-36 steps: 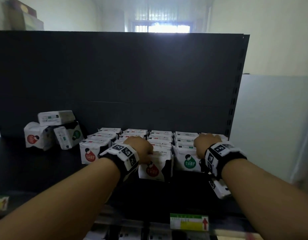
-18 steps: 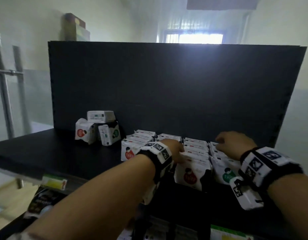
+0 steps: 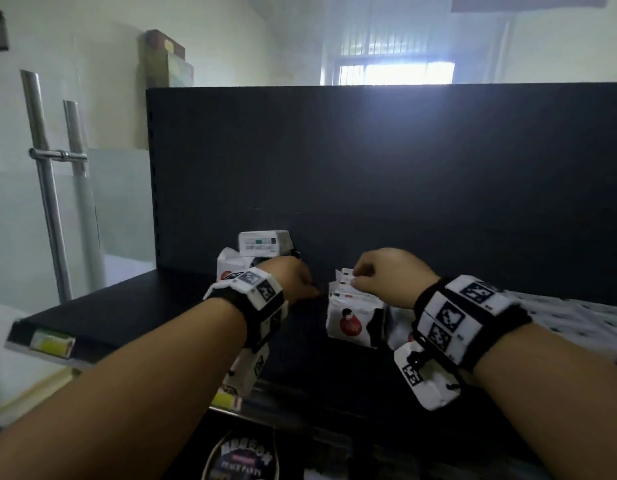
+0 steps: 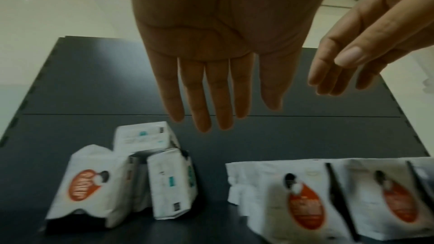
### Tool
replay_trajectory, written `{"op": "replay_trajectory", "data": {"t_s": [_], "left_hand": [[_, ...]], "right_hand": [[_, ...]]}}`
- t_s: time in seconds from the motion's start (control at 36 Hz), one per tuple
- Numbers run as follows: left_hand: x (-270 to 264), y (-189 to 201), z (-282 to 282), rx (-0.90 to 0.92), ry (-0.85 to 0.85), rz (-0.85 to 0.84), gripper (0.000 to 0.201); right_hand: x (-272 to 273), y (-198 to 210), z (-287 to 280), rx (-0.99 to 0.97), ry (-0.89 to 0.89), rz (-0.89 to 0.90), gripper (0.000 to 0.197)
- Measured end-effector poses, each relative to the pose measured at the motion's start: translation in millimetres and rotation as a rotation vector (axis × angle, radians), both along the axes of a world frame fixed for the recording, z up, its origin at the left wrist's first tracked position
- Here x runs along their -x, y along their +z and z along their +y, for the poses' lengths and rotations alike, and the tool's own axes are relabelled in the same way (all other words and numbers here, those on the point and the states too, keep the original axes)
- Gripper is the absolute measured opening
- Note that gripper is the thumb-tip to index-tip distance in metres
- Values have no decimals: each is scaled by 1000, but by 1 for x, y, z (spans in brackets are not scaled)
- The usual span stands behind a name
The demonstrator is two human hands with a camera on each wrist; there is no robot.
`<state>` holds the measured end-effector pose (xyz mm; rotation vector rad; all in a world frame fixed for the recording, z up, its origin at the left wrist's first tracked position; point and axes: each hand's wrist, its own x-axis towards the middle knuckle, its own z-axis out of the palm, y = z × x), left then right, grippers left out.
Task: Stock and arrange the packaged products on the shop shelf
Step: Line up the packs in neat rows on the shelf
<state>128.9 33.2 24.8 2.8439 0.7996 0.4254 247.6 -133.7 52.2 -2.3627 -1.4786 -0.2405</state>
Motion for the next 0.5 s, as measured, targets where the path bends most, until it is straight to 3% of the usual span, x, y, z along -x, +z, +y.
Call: {"op": "replay_trajectory", "data": {"t_s": [0.28, 0.5], "left_hand": [[76, -1, 140, -20, 114, 24, 22], [84, 3, 189, -19, 151, -45, 24]], "right_hand": [[56, -13, 133, 115, -96, 65, 25], [25, -21, 217, 178, -282, 101, 37]]}}
